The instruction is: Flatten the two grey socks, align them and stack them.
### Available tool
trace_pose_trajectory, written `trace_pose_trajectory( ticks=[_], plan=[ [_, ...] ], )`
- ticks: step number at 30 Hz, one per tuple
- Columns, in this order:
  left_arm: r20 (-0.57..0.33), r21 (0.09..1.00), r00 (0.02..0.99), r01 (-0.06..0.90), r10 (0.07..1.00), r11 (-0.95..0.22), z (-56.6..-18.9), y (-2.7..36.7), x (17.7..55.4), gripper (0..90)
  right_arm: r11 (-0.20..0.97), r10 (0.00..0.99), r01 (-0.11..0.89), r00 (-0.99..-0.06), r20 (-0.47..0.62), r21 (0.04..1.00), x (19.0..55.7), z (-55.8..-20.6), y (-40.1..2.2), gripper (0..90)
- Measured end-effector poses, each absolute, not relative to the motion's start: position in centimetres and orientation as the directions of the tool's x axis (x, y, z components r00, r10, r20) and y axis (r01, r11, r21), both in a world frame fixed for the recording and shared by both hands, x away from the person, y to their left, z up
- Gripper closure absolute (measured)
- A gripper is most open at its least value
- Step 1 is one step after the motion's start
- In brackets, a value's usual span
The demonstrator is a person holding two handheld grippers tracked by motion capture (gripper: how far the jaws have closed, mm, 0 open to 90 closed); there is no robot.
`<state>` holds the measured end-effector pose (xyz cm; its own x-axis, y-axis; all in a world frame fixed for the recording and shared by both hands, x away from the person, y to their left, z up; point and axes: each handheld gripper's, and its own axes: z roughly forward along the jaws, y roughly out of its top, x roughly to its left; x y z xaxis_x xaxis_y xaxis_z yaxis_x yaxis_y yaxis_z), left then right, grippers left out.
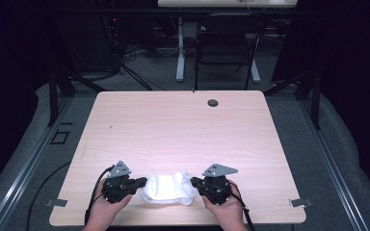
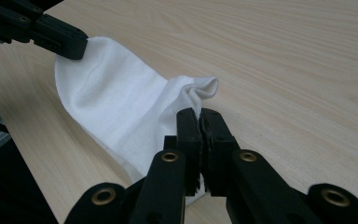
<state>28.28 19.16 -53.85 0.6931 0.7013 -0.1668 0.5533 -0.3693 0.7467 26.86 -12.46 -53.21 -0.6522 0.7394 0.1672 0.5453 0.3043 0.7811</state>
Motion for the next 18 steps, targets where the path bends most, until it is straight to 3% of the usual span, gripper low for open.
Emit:
trace_pose_trajectory(
  ticks=[18],
  plan=[
    [-0.143,0.713,0.69,0.569,0.71,-0.409,-55.2,19.5,29.0,88.3,0.348,0.719,0.551,-0.676,0.161,0.759,26.7,-54.3,-11.7,87.0]
  ],
)
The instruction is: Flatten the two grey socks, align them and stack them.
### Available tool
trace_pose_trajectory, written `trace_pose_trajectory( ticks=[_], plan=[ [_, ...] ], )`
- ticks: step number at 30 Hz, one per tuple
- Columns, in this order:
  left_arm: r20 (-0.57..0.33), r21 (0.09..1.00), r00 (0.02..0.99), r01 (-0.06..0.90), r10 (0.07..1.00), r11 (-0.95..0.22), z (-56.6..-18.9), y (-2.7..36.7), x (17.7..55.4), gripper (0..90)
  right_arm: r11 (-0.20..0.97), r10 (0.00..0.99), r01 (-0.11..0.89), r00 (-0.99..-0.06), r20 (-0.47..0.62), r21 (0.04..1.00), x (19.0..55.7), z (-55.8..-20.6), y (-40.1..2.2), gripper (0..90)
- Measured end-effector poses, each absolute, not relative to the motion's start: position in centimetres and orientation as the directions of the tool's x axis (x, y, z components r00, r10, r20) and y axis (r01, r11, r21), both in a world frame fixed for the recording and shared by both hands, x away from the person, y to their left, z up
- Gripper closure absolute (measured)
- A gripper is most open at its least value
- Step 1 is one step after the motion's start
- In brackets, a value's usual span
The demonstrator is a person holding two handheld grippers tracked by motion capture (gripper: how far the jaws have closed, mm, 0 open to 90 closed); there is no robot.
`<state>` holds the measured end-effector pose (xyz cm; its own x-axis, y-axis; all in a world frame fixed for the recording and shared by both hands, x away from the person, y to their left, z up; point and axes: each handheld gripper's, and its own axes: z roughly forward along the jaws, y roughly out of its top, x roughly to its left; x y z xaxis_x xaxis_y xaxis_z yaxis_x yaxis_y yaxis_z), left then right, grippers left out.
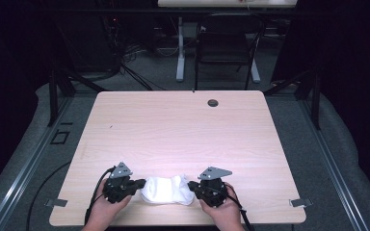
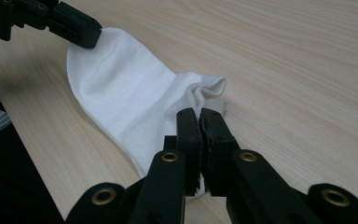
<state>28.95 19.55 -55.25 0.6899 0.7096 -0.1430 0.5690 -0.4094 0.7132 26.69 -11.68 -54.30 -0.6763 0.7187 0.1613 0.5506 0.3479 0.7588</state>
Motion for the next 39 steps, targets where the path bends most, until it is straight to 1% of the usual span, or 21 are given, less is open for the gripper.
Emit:
trace_pose_trajectory(
  ticks=[10,17,18,24,31,39],
  plan=[
    [-0.153,0.714,0.692,0.571,0.706,-0.405,-55.1,19.6,28.7,88.2,0.342,0.722,0.561,-0.67,0.171,0.754,26.5,-54.0,-12.3,87.0],
    [-0.147,0.708,0.692,0.573,0.707,-0.413,-55.5,19.6,28.8,88.0,0.347,0.724,0.577,-0.666,0.18,0.739,26.7,-54.5,-12.3,87.0],
    [-0.158,0.702,0.688,0.583,0.708,-0.409,-55.5,19.5,28.8,87.9,0.355,0.724,0.577,-0.667,0.175,0.735,26.7,-54.5,-12.3,87.0],
    [-0.14,0.696,0.695,0.576,0.705,-0.43,-55.9,19.4,28.9,87.1,0.357,0.727,0.582,-0.665,0.175,0.731,26.8,-54.9,-12.2,86.9],
    [-0.141,0.694,0.69,0.58,0.71,-0.426,-56.1,19.2,29.1,87.1,0.34,0.729,0.583,-0.659,0.185,0.738,27.1,-55.1,-12.2,86.9],
    [-0.145,0.686,0.683,0.591,0.716,-0.424,-56.5,19.3,29.3,86.4,0.357,0.732,0.591,-0.658,0.176,0.724,27.4,-55.7,-11.9,86.8]
  ],
)
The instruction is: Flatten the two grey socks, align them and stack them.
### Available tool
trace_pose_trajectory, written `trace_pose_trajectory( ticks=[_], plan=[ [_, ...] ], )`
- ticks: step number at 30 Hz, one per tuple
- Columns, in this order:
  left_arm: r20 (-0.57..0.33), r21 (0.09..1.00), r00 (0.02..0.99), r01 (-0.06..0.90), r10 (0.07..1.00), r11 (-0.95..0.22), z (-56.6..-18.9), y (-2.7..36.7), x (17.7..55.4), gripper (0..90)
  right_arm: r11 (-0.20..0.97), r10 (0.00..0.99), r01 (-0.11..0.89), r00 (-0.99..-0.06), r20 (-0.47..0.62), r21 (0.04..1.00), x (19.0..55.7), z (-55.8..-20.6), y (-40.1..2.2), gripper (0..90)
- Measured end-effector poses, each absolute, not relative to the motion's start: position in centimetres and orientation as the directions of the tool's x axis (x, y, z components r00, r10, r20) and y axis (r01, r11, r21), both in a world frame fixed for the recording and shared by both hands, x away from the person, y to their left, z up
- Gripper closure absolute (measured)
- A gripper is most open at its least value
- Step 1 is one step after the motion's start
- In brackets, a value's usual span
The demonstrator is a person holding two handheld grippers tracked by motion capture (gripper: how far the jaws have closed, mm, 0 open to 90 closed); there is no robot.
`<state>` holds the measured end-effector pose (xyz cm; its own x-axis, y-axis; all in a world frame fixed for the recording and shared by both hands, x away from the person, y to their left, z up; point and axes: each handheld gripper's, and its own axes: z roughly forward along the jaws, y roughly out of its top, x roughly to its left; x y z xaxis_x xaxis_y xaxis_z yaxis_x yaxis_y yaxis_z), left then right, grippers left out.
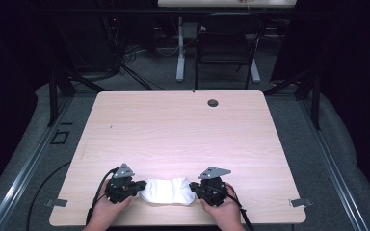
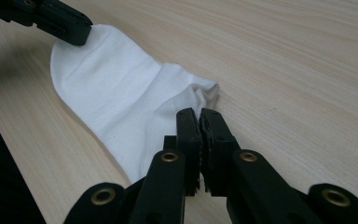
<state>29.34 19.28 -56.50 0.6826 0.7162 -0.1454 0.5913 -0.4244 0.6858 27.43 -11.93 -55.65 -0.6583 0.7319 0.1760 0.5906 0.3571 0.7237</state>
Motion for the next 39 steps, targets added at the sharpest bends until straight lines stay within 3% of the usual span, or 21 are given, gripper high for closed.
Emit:
trace_pose_trajectory(
  ticks=[7,10,20,25,32,39],
  plan=[
    [-0.14,0.683,0.68,0.593,0.72,-0.427,-56.8,19.4,29.6,82.9,0.357,0.739,0.602,-0.65,0.178,0.714,27.7,-56.1,-12.1,86.1],
    [-0.131,0.694,0.674,0.586,0.727,-0.418,-56.6,19.5,29.6,78.7,0.361,0.744,0.603,-0.647,0.17,0.711,27.7,-56.1,-12.3,81.9],
    [-0.133,0.745,0.703,0.536,0.699,-0.397,-55.2,19.3,28.6,63.6,0.297,0.732,0.518,-0.663,0.156,0.802,26.6,-54.2,-12.2,73.1],
    [-0.135,0.739,0.724,0.528,0.676,-0.418,-55.5,18.5,28.1,57.9,0.387,0.687,0.489,-0.719,0.109,0.782,26.7,-55.1,-10.2,66.6],
    [-0.131,0.723,0.736,0.529,0.664,-0.444,-56.3,17.9,28.0,51.9,0.426,0.662,0.483,-0.742,0.1,0.765,27.1,-56.4,-9.5,57.3],
    [-0.135,0.701,0.736,0.544,0.663,-0.461,-57.0,18.0,28.1,48.9,0.459,0.663,0.496,-0.743,0.087,0.738,27.3,-57.3,-9.5,55.7]
  ],
)
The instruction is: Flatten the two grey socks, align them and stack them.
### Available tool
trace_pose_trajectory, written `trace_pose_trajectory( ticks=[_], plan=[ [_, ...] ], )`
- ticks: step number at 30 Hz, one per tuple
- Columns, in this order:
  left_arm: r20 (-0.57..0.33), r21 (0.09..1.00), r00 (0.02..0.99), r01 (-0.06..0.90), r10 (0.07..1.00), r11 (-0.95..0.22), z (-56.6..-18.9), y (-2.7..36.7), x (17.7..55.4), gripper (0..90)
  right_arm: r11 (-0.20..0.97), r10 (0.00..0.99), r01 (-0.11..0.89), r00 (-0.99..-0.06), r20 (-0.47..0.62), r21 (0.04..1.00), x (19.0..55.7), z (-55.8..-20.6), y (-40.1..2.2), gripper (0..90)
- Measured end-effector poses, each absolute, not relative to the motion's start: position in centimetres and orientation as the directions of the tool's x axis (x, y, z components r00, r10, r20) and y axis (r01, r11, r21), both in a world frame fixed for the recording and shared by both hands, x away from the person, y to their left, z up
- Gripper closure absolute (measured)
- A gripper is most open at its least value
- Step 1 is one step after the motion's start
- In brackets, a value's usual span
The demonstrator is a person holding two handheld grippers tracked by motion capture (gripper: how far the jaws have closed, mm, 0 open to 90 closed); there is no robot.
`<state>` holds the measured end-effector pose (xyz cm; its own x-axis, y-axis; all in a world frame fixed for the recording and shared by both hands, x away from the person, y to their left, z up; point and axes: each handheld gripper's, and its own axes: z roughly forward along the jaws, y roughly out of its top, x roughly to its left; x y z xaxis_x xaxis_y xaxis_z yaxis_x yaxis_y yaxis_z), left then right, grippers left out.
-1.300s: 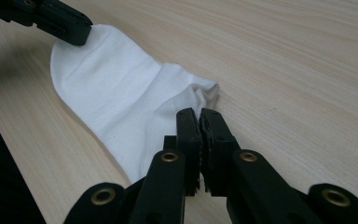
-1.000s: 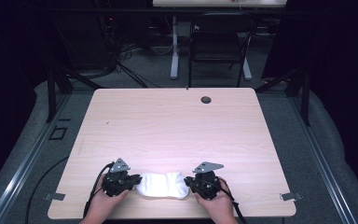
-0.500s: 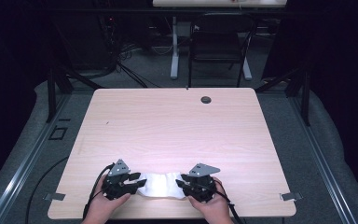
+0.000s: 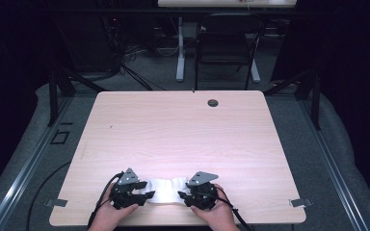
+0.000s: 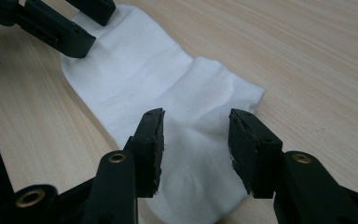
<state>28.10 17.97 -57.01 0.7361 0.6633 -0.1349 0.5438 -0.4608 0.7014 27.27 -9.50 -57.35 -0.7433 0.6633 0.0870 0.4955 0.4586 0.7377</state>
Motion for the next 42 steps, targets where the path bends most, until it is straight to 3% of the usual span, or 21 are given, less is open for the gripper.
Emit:
trace_pose_trajectory(
  ticks=[14,42],
  plan=[
    [-0.107,0.694,0.747,0.529,0.656,-0.489,-57.6,17.9,28.1,48.1,0.416,0.705,0.553,-0.697,0.127,0.722,27.5,-57.8,-10.3,56.3],
    [-0.091,0.733,0.741,0.502,0.666,-0.459,-58.1,17.7,30.5,46.3,0.387,0.729,0.542,-0.675,0.113,0.746,29.1,-58.1,-10.5,53.0]
  ],
)
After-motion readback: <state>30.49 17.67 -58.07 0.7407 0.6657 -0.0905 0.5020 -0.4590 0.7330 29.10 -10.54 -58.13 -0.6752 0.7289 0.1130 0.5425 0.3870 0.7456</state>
